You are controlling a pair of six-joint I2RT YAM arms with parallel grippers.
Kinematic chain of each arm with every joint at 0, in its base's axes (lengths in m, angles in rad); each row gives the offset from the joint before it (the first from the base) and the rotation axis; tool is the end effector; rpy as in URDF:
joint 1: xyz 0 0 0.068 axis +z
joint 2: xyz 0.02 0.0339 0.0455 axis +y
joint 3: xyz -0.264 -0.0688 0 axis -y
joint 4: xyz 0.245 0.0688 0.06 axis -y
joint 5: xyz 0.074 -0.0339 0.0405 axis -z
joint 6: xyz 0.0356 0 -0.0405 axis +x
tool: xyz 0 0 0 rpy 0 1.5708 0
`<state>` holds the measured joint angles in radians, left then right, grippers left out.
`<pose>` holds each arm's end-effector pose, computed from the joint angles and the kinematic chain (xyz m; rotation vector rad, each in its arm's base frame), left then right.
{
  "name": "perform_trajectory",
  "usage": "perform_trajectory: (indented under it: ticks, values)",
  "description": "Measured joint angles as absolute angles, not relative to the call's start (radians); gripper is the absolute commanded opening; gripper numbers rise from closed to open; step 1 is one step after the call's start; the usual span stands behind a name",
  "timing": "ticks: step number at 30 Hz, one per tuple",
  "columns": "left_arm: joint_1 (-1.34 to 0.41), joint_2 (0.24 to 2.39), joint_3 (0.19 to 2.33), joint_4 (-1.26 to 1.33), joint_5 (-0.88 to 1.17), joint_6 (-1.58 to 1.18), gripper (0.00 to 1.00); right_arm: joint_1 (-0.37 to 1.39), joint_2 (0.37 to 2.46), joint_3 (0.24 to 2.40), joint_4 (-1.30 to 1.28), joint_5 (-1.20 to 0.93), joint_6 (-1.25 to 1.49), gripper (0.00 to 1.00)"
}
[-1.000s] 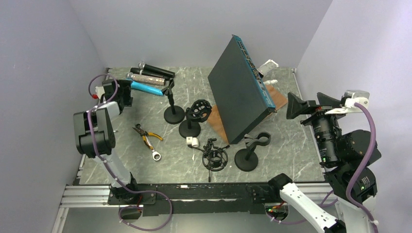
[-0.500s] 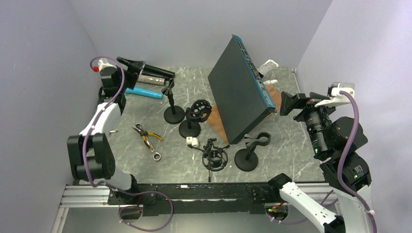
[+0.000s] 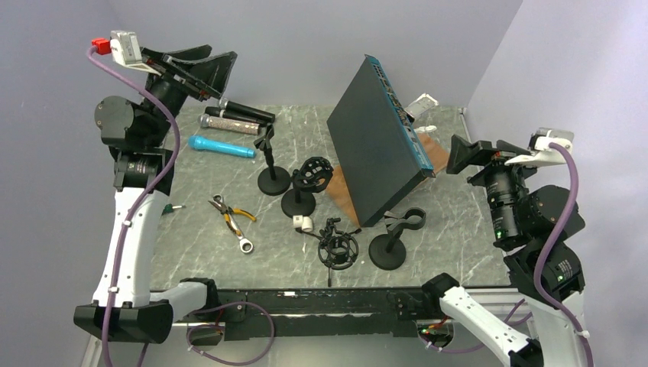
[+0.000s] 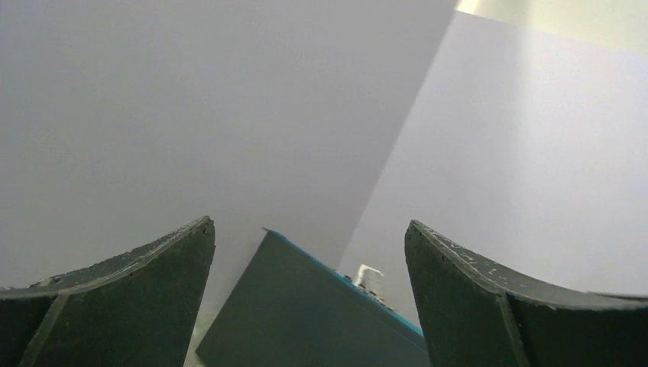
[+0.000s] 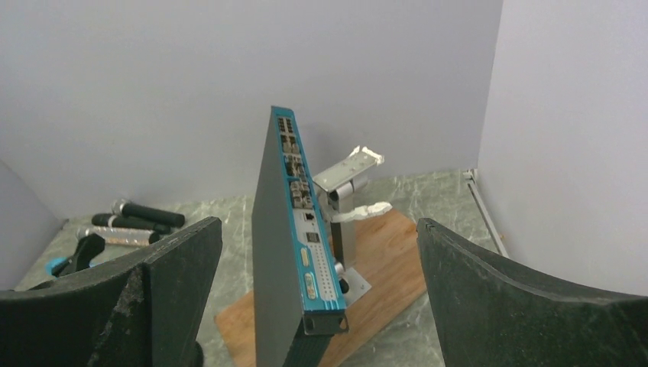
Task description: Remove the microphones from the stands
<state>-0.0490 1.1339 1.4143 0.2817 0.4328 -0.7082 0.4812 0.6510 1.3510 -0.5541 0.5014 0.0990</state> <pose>0.2161 -0.0255 0.5348 0.0547 1.1063 -0.8993 0.0636 0.0139 0.4925 0.1400 1.4372 0.1187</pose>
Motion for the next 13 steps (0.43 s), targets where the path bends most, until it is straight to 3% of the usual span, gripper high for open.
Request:
perform_trajectory:
  ticks: [13]
  values:
    - [-0.087, 0.952, 1.466, 0.193, 0.514, -0.487, 0.99, 0.481, 0.658, 1.415, -0.499, 0.477, 0.098, 1.00]
